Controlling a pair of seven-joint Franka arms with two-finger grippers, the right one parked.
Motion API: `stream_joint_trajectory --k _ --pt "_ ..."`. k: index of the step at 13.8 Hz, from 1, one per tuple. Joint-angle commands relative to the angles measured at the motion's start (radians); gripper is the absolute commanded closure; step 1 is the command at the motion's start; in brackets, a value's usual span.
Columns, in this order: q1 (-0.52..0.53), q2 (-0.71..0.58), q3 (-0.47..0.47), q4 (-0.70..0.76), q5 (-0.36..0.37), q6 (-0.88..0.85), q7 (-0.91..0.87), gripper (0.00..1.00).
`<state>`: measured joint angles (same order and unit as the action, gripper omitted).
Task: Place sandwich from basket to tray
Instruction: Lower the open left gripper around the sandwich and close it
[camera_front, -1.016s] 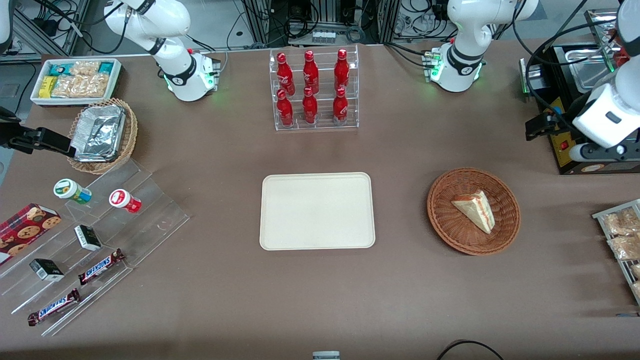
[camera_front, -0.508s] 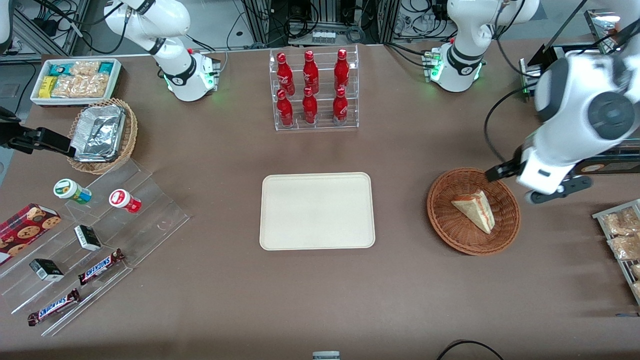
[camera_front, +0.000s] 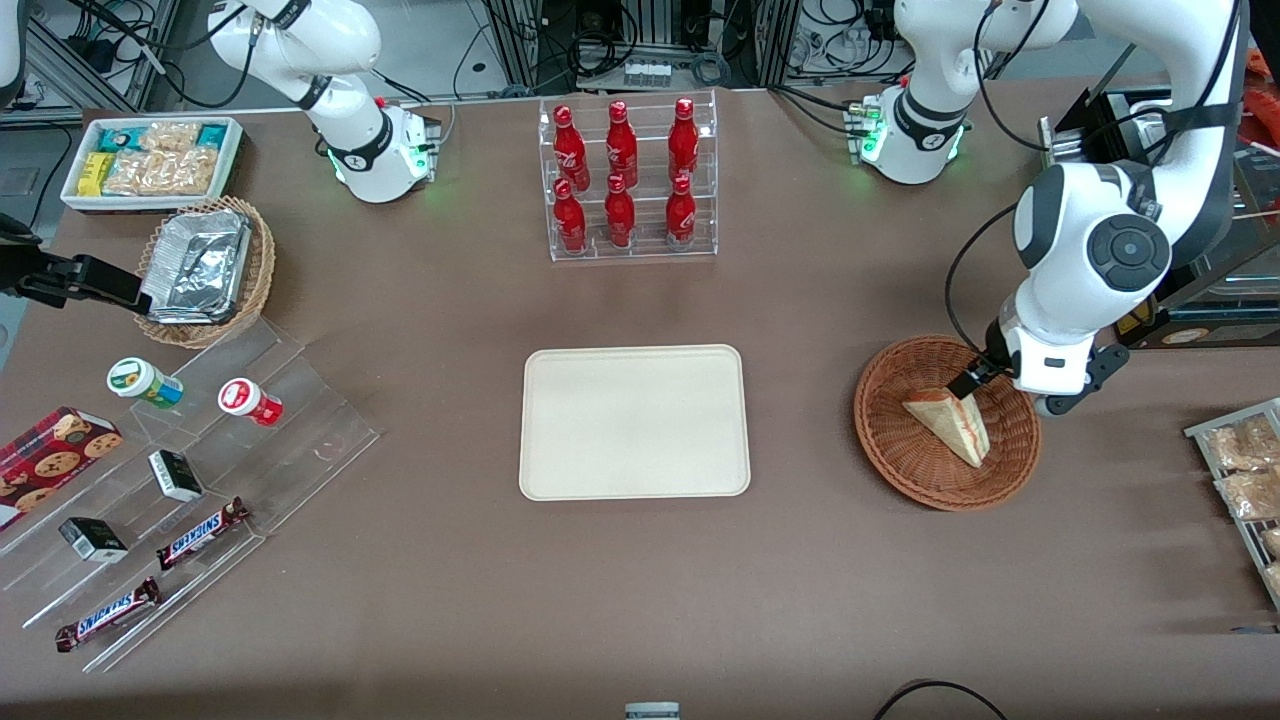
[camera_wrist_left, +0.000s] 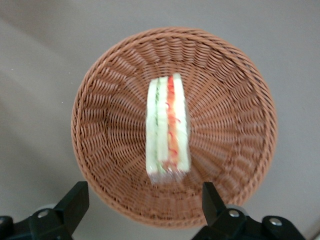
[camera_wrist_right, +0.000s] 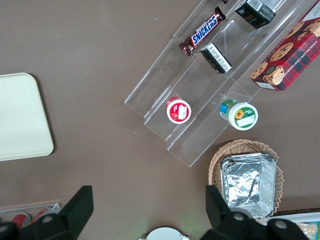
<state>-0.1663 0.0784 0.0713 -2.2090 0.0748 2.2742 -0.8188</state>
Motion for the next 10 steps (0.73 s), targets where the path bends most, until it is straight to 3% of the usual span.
stream_joint_trajectory --k 1,10 --pt "-0.019 0.010 0.022 -0.054 -0.001 0.117 -0.068 0.00" --pt "-0.042 0.136 0.021 -0.057 -0.001 0.238 -0.174 0.00"
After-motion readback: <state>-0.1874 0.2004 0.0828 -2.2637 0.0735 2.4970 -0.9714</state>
